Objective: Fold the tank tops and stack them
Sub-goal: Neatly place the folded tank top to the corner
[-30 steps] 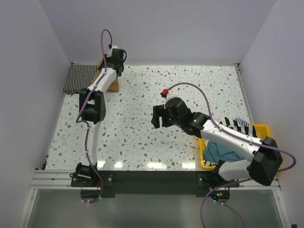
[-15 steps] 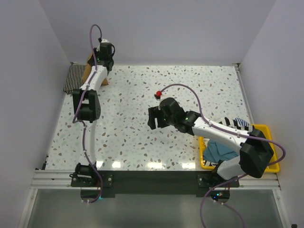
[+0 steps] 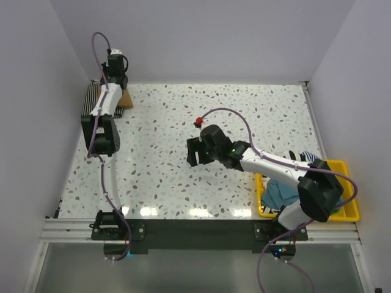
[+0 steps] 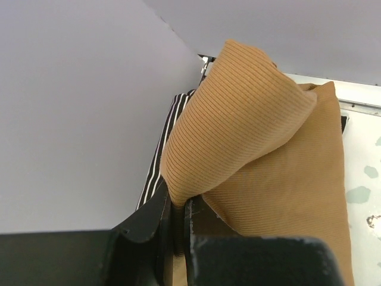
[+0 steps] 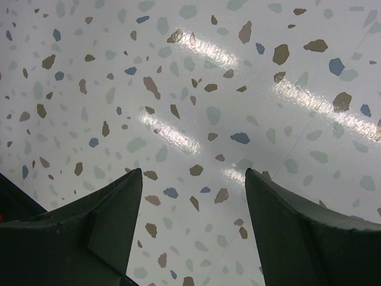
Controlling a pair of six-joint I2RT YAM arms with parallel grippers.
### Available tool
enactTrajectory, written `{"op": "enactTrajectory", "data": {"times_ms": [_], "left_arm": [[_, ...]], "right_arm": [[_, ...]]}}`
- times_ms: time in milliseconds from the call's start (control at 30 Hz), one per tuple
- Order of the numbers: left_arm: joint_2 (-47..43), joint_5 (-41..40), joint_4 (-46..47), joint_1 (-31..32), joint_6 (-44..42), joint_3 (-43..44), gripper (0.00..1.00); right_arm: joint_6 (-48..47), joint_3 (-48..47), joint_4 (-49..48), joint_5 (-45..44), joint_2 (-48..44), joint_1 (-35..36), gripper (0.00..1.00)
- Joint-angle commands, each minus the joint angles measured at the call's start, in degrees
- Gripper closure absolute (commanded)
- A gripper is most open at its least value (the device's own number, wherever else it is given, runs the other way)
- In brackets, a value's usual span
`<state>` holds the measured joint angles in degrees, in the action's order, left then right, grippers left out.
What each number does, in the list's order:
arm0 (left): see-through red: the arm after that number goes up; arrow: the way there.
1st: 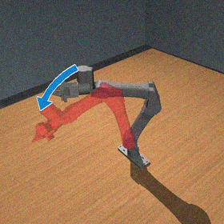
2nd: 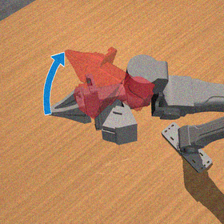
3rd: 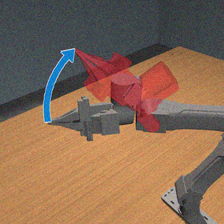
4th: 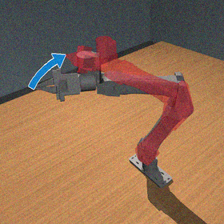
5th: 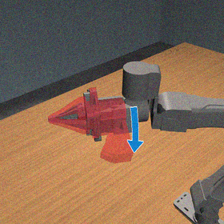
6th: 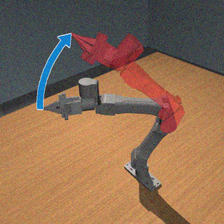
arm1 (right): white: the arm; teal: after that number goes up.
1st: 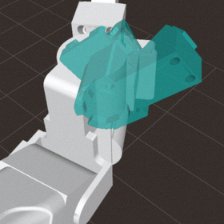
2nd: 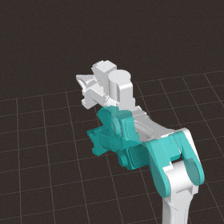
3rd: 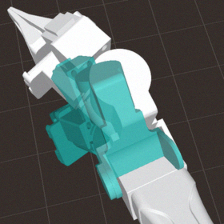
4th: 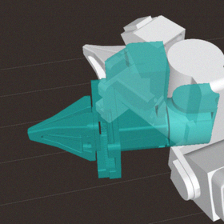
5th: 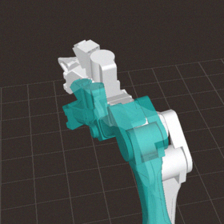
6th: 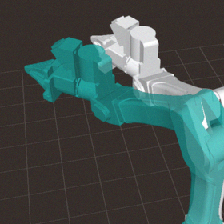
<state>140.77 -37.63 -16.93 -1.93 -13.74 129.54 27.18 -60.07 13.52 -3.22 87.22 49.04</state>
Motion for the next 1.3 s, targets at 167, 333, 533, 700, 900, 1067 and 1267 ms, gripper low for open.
{"op": "enactTrajectory", "data": {"times_ms": [167,333,533,700,900,1067,1267], "left_arm": [[0.6,6.7,1.9,-5.4,6.8,2.5,1.00],[0.1,1.3,2.3,-6.2,10.4,1.1,0.53],[-5.4,0.4,3.1,-6.2,17.0,-3.3,0.31],[-9.5,3.3,2.2,-6.1,22.2,-6.0,0.30],[-15.4,9.0,1.2,-6.1,29.9,-10.5,0.29],[-24.5,14.3,-1.0,-1.9,37.4,-17.8,0.29],[-45.7,15.4,4.7,14.6,42.9,-44.2,0.29]], "right_arm": [[-0.9,-2.6,-2.1,1.4,1.7,-0.4,0.27],[-0.9,-2.7,-2.1,1.7,2.3,-0.3,0.27],[-0.9,-2.6,-2.0,1.6,1.9,-0.3,0.27],[-0.6,-1.9,-2.1,0.7,1.0,-0.4,0.27],[-0.2,-1.1,-1.7,-1.1,-0.2,-0.4,0.27],[0.5,-0.3,-0.2,-5.3,-2.4,-0.4,0.27],[1.5,-0.7,6.1,-11.0,-7.6,-1.2,0.26]]}}
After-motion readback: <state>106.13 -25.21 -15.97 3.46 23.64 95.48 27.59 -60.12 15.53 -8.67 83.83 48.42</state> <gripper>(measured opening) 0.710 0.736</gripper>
